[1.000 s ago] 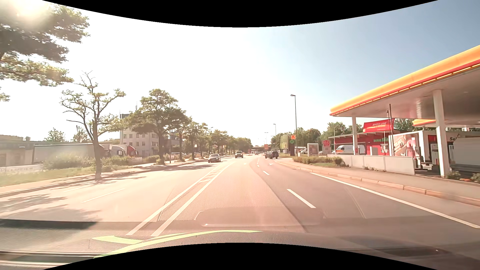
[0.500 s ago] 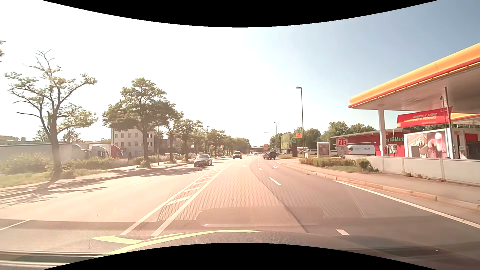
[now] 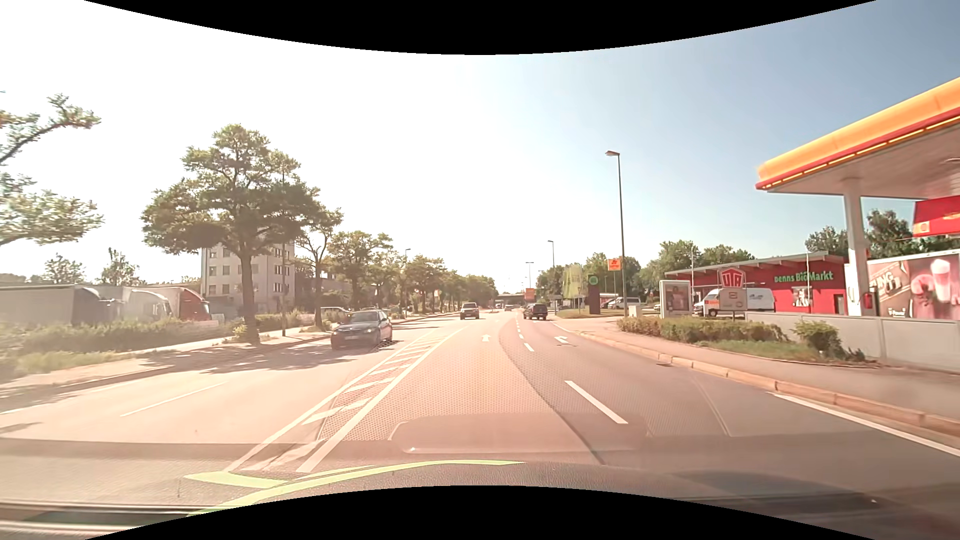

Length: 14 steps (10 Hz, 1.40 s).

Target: Follow the waypoints while adhering to traffic rules and regulations

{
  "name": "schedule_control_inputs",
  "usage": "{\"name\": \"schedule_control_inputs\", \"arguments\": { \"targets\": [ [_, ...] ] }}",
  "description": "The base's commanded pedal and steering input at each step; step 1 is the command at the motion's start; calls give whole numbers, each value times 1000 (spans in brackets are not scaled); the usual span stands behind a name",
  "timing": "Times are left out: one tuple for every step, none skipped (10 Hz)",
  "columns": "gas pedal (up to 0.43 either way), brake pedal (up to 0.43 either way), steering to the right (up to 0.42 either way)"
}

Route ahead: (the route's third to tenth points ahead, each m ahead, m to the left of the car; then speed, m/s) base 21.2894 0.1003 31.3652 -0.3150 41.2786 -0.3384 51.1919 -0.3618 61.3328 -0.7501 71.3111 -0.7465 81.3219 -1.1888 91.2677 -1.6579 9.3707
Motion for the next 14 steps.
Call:
{"name": "schedule_control_inputs", "arguments": {
  "targets": [
    [59, 0, 8],
    [59, 0, 8],
    [59, 0, 8],
    [59, 0, 8],
    [59, 0, 8],
    [59, 0, 8],
    [59, 0, 8],
    [59, 0, 8],
    [59, 0, 8],
    [59, 0, 8],
    [59, 0, 8],
    [59, 0, 8],
    [59, 0, 8],
    [59, 0, 8]
  ]
}}
